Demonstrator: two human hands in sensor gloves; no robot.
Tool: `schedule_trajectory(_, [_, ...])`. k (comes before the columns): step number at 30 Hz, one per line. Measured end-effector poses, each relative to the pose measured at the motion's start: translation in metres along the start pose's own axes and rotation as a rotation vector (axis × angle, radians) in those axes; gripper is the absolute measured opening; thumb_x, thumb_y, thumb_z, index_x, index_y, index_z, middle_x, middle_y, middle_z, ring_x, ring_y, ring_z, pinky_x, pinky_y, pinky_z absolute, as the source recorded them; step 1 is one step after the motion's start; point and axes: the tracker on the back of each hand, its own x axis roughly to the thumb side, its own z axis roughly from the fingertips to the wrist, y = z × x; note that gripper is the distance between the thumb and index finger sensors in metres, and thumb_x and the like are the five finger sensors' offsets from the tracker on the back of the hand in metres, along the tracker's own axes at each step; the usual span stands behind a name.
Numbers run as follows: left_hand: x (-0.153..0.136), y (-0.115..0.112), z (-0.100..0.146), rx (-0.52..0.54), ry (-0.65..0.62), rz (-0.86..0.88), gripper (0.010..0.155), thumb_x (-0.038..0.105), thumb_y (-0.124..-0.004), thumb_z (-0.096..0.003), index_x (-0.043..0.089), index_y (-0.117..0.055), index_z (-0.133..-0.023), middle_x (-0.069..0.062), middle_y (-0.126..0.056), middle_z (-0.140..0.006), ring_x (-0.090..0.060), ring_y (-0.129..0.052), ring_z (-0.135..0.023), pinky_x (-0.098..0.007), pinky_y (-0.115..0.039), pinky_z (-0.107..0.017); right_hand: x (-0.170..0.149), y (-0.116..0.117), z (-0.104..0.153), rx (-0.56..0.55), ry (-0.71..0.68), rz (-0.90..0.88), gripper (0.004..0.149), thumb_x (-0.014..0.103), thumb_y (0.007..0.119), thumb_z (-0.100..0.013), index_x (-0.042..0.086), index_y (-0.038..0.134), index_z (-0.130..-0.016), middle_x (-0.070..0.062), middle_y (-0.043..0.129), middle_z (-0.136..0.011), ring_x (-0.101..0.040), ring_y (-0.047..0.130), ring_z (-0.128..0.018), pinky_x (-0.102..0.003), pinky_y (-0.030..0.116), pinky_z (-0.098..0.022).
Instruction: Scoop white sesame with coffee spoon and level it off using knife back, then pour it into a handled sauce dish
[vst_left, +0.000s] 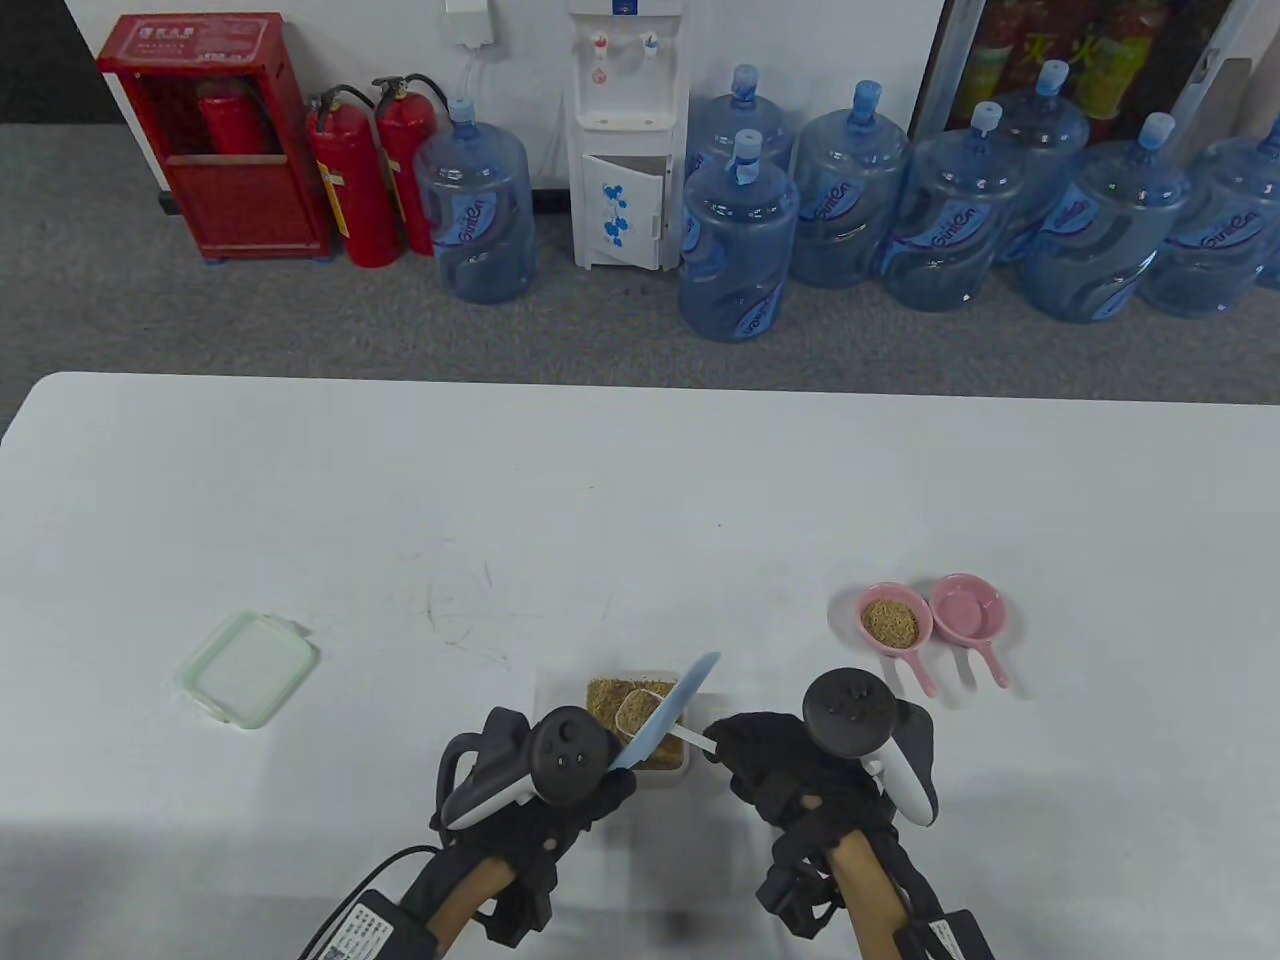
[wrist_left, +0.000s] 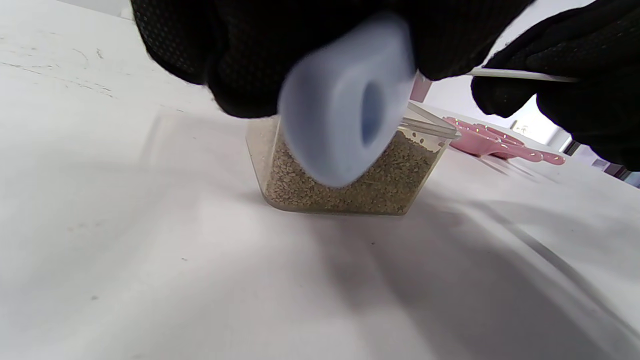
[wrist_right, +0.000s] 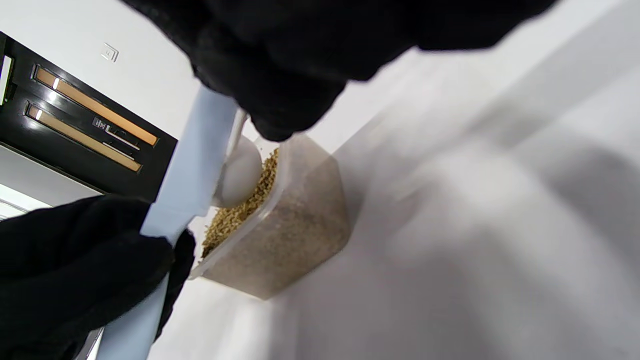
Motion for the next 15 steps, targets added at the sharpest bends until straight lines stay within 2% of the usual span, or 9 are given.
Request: schedule_trajectory(15, [-0.011,0.003,-0.002,-0.028,0.047,0.015,0.042,0.048,-0.075,-0.0547,0.021,-0.083,-0.086,-0.002,-0.092,-0.067,-0.02,-0.097,-0.053,-0.052,-0.071,-0.07,0.0,-0.001,0.001,-0.005,-0.002,0.007,0.043,0.031,0.071,-0.06,0.011,0.086,-0.095,-0.004,0.098,-0.047,-0.006,0.09,-0.019,-0.032,0.085,-0.019])
